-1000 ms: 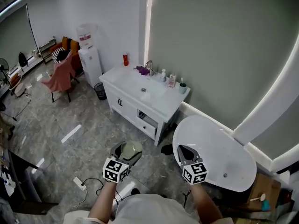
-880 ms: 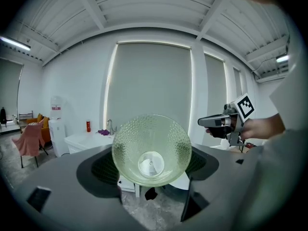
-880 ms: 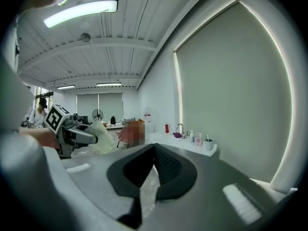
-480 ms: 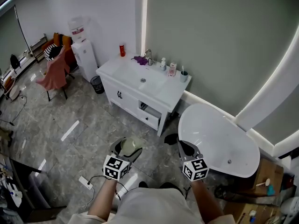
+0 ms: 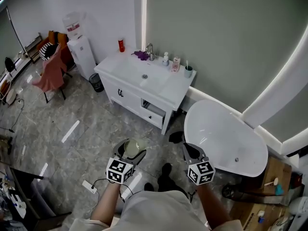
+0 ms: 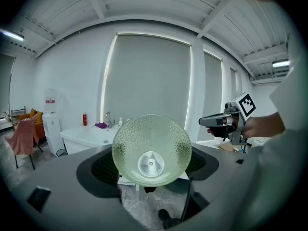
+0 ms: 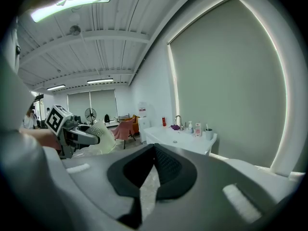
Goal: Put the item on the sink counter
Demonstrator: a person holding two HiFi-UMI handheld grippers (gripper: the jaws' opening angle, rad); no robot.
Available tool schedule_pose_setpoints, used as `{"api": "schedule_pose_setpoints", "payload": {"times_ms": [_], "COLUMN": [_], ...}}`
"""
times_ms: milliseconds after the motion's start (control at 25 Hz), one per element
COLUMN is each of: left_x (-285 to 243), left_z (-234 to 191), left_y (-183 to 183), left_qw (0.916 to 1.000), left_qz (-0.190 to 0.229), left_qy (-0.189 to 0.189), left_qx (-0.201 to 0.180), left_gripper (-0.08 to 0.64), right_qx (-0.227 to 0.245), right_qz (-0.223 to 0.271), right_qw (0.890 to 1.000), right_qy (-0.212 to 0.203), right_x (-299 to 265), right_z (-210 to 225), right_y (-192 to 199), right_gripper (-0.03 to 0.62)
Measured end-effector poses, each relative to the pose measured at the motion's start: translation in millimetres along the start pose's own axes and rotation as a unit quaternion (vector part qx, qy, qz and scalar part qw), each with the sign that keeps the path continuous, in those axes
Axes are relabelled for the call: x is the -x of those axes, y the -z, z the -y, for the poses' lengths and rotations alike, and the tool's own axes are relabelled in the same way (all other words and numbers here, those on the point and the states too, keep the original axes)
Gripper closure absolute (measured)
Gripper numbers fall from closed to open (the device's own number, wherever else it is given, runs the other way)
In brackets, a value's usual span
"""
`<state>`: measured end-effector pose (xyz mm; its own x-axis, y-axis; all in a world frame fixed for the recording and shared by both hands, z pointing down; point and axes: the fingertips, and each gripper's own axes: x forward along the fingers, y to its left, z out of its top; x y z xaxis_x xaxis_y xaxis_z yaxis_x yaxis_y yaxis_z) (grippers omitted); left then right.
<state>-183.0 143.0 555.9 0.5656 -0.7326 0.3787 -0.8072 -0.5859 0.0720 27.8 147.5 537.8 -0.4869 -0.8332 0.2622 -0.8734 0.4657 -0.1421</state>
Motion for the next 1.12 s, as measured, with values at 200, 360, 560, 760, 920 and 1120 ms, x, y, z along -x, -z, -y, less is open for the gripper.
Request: {"api": "schedule_pose_setpoints", "payload": {"times_ms": [200, 360, 560, 760, 920, 1120], "left_x": [-23.9, -50.9, -90.0, -130.4, -161.4, -195.5], "left_z": [-14.3, -24.9, -36.5, -45.1, -49.0, -48.9], "left_y": [-2.5, -16.1, -29.4, -46.8, -54.2, -64.5], "left_qw": [1.0, 0.9999, 0.9998, 0.9996, 0.9993, 0.9987], "left_qz": [-0.008, -0.01, -0.018, -0.023, -0.029, -0.037], "left_qy": [-0.004, -0.008, -0.009, -0.014, -0.021, -0.032], "left_qx": [0.001, 0.002, 0.002, 0.004, 0.007, 0.012], "left_gripper": [0.173, 0.174, 0.173, 0.174, 0.174, 0.173], "right_qx": [0.001, 0.001, 0.001, -0.005, -0.007, -0.021], "right_qz": [-0.006, -0.011, -0.017, -0.026, -0.03, -0.035], "right_qw": [1.0, 1.0, 1.0, 0.999, 0.998, 0.997], "right_qy": [-0.009, -0.017, -0.026, -0.035, -0.048, -0.061], "right_x": [-26.6, -54.9, -88.8, -122.3, -146.0, -168.6], "right_z": [14.9, 37.6, 67.1, 103.2, 129.3, 162.4], "right_y": [-0.9, -9.0, -16.7, -24.7, -28.5, -24.1], "right_gripper": [0.582, 0.581, 0.581, 0.581, 0.581, 0.581]}}
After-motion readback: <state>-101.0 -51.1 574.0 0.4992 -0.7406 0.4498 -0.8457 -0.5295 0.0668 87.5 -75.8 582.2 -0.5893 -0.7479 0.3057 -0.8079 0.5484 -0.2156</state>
